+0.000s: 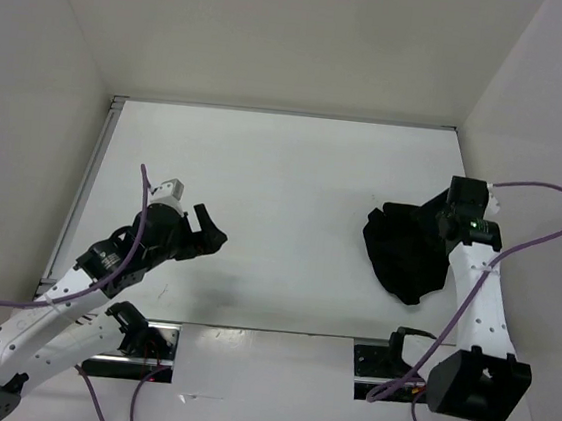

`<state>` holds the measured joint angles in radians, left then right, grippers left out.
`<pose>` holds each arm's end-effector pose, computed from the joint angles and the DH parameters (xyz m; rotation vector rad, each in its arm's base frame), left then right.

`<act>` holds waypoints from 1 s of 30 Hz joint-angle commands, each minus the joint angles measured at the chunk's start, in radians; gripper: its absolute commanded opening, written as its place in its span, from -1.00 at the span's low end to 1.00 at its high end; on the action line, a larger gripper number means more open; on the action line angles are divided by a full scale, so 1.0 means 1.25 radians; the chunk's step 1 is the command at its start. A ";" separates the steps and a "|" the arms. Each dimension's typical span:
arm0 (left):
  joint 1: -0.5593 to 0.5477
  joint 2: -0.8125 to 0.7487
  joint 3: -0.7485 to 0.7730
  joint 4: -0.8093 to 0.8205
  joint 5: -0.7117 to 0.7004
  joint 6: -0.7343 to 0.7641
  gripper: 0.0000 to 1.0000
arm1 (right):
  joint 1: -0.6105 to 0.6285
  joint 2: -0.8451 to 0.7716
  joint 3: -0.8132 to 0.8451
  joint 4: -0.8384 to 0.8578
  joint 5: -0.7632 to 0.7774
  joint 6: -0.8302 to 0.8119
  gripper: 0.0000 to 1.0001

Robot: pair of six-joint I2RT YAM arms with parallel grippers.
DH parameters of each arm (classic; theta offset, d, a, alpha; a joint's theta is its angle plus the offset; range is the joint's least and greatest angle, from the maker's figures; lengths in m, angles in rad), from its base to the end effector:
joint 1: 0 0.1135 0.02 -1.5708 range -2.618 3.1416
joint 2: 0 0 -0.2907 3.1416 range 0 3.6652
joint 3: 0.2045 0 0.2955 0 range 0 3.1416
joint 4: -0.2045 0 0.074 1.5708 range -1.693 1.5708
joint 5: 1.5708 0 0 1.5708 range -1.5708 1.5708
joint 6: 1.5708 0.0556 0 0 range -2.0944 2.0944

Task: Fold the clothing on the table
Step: Grab the skirt from the pile

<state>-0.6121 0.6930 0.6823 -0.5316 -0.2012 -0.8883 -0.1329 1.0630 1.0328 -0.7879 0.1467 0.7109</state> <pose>0.1671 -0.1037 0.2898 -0.4220 2.1359 -0.6767 0.2545 -0.0422 0.3246 1.0371 2.1419 0.1004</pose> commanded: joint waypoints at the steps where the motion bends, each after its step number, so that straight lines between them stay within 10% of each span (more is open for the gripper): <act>1: 0.004 0.011 0.038 0.024 0.009 0.020 1.00 | -0.048 0.033 -0.078 0.003 -0.100 0.039 0.29; 30: 0.004 -0.024 0.022 0.017 0.009 0.020 1.00 | -0.043 0.271 -0.062 -0.003 -0.138 0.122 0.29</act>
<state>-0.6121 0.6743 0.6918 -0.5308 -0.1791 -0.8883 -0.2089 1.4025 0.8814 -0.7856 -0.0643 0.8688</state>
